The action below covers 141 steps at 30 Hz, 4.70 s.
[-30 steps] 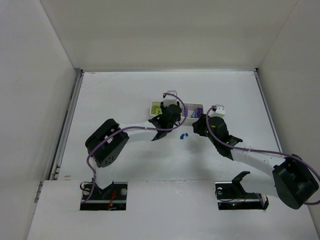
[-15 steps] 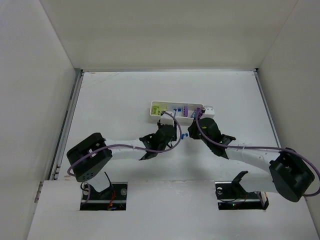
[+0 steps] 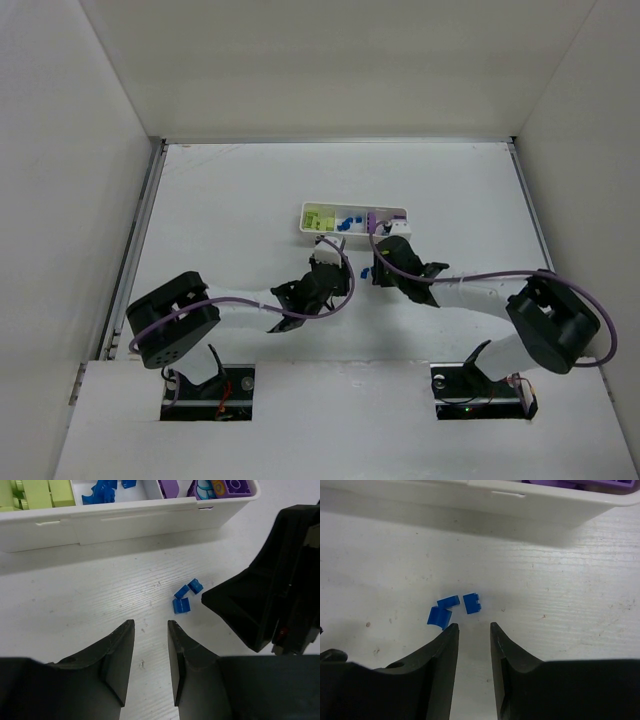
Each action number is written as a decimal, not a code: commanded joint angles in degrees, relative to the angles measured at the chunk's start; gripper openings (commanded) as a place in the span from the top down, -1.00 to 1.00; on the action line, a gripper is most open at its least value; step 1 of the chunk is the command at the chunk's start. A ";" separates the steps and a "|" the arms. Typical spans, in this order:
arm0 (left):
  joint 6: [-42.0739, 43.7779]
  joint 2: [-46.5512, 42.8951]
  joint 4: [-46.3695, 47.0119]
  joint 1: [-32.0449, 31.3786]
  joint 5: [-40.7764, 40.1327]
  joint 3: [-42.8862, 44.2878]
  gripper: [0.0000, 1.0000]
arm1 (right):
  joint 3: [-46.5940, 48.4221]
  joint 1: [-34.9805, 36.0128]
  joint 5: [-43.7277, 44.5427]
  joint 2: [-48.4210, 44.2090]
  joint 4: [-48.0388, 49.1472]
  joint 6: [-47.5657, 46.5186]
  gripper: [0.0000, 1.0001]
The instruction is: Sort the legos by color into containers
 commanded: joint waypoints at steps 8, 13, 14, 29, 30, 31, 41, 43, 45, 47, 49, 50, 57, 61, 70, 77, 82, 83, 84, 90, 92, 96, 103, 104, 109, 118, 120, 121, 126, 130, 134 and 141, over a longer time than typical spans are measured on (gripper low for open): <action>-2.43 -2.05 4.05 -0.35 3.29 -0.82 0.39 | 6.55 0.54 1.94 5.80 -3.50 -1.87 0.26; -2.43 -3.54 3.17 -0.62 3.47 -0.91 0.37 | 8.04 0.10 1.76 8.61 -2.80 -3.27 0.30; -2.52 -3.98 2.65 -0.71 3.21 -0.91 0.37 | 8.39 0.02 1.76 9.23 -2.80 -3.53 0.31; -4.01 0.05 -1.75 -5.27 1.28 2.42 0.22 | 3.47 -3.23 2.47 -5.34 0.28 -1.34 0.60; -4.19 0.41 -1.67 -5.28 0.49 2.69 0.22 | 3.91 -3.59 2.03 -6.22 0.45 -1.60 0.60; -4.45 0.67 -1.84 -5.45 -0.48 2.87 0.22 | 4.78 -3.85 1.41 -6.58 0.37 -1.78 0.60; -8.94 1.72 -1.75 -6.41 -2.51 1.90 0.20 | 21.04 -5.43 -3.95 5.70 1.77 -2.22 0.59; -9.20 2.34 -1.32 -7.29 -3.21 2.34 0.19 | 23.41 -5.52 -4.22 8.78 2.91 -2.22 0.56; -9.64 3.13 -1.49 -7.82 -3.82 3.30 0.17 | 25.09 -5.78 -4.22 10.63 3.62 -2.22 0.39; -9.29 4.01 -1.58 -8.18 -4.00 4.18 0.16 | 25.71 -6.05 -4.22 10.73 4.06 -2.22 0.18; -8.94 5.24 -1.32 -8.26 -4.18 4.89 0.14 | 24.49 -6.23 -4.04 8.37 4.76 -2.48 0.07; -8.94 5.94 -1.31 -8.27 -4.44 5.24 0.14 | 23.26 -6.23 -3.87 6.88 5.29 -2.57 0.04; -5.78 11.39 -1.84 -7.91 -5.93 9.28 0.14 | 11.06 -7.63 -3.51 -5.86 7.66 -2.13 0.03; -3.49 13.85 -3.50 -8.09 -9.44 11.39 0.14 | 5.24 -8.16 -3.51 -11.76 8.19 -1.69 0.03; 0.11 18.95 -4.65 -6.07 -10.60 15.52 0.23 | -0.22 -8.16 -4.39 -16.16 12.23 1.21 0.04; 1.70 21.76 -4.65 -4.93 -9.80 17.72 0.33 | -0.30 -8.07 -4.66 -16.25 12.67 1.21 0.04; 2.31 21.94 -4.65 -5.10 -9.54 18.07 0.60 | -0.74 -7.98 -4.66 -16.69 12.76 1.12 0.04; 2.31 21.59 -4.65 -5.19 -9.54 17.81 0.65 | -1.01 -7.98 -4.48 -16.95 12.94 1.21 0.04; 2.31 20.89 -4.65 -5.36 -9.54 17.55 0.68 | -1.10 -8.33 -4.39 -17.04 13.02 1.21 0.04; 2.31 10.89 -3.07 -5.63 -9.28 12.72 0.73 | -1.18 -8.95 -4.04 -16.25 13.11 1.38 0.04; 2.49 7.28 -3.25 -4.93 -8.84 12.01 0.73 | -1.18 -9.21 -3.87 -15.90 13.11 1.73 0.05; 1.96 3.31 -2.90 -1.51 -5.16 12.27 0.71 | -1.36 -9.65 -3.87 -15.90 12.94 1.74 0.05; 2.31 8.22 -3.16 6.58 1.18 20.25 0.70 | -1.19 -10.18 -3.60 -15.20 12.41 1.30 0.07; 2.31 9.54 -3.25 7.72 2.14 21.66 0.69 | -1.18 -10.18 -3.43 -15.02 12.41 1.21 0.07; 2.66 14.82 -4.04 11.86 4.00 27.21 0.53 | -0.22 -9.92 -3.16 -13.09 11.80 0.42 0.13; 2.31 7.19 -3.34 14.06 3.73 20.73 0.12 | 2.33 -6.50 -2.99 -9.14 9.77 -2.30 0.17; 1.79 3.77 -2.99 14.41 3.56 16.86 0.13 | 3.56 -4.92 -2.46 -7.12 8.90 -3.36 0.21; 1.52 1.92 -2.64 14.41 3.64 14.75 0.13 | 4.43 -3.86 -2.20 -6.07 8.11 -4.06 0.24; 1.96 -7.39 -1.49 13.80 3.47 3.85 0.13 | 3.92 0.98 -0.09 -2.99 6.70 -4.59 0.39; 1.35 -14.34 -0.62 15.20 2.33 -3.71 0.12 | 2.42 2.30 0.70 -0.52 6.43 -3.54 0.26; -0.15 -17.95 1.93 16.69 1.53 -8.37 0.10 | 2.24 2.56 1.67 0.71 5.91 -2.75 0.11; 1.17 -20.41 2.99 17.40 1.45 -10.31 0.08 | 3.91 2.65 2.55 5.45 3.80 -1.34 0.11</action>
